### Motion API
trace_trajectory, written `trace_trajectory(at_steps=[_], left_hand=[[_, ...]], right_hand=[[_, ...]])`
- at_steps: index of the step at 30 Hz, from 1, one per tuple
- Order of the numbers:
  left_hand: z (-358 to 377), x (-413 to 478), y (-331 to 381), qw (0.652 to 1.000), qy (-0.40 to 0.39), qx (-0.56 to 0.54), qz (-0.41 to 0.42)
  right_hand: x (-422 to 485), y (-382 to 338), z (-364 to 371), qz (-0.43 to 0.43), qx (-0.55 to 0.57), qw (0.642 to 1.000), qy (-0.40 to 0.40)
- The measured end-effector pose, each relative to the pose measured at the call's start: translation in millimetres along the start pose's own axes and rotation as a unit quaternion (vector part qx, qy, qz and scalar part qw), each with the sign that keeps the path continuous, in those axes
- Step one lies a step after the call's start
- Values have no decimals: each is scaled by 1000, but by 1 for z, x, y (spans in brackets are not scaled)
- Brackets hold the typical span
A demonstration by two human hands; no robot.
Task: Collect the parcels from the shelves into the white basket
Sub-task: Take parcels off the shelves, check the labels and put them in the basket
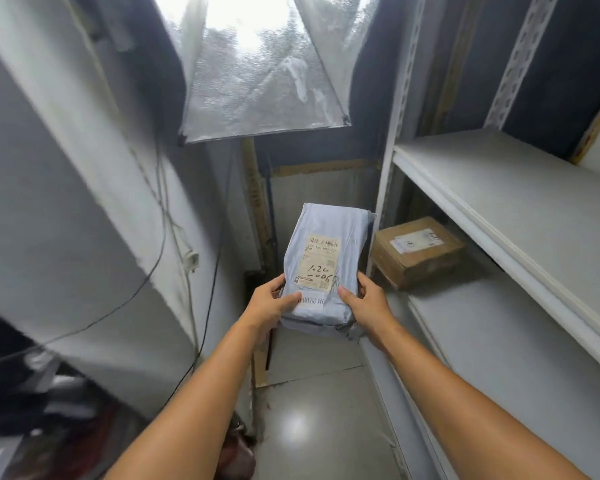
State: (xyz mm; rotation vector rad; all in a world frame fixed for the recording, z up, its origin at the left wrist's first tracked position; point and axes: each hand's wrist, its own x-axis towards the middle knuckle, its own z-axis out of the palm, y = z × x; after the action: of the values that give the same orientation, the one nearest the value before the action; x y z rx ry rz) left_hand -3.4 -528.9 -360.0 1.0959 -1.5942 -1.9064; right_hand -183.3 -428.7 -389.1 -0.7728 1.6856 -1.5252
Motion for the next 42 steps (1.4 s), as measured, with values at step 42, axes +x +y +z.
trace_trajectory(at_steps=[42], left_hand=[[-65, -712, -257, 742, 657, -119, -56]], right_hand=[[-564, 82, 298, -40, -101, 761, -639]])
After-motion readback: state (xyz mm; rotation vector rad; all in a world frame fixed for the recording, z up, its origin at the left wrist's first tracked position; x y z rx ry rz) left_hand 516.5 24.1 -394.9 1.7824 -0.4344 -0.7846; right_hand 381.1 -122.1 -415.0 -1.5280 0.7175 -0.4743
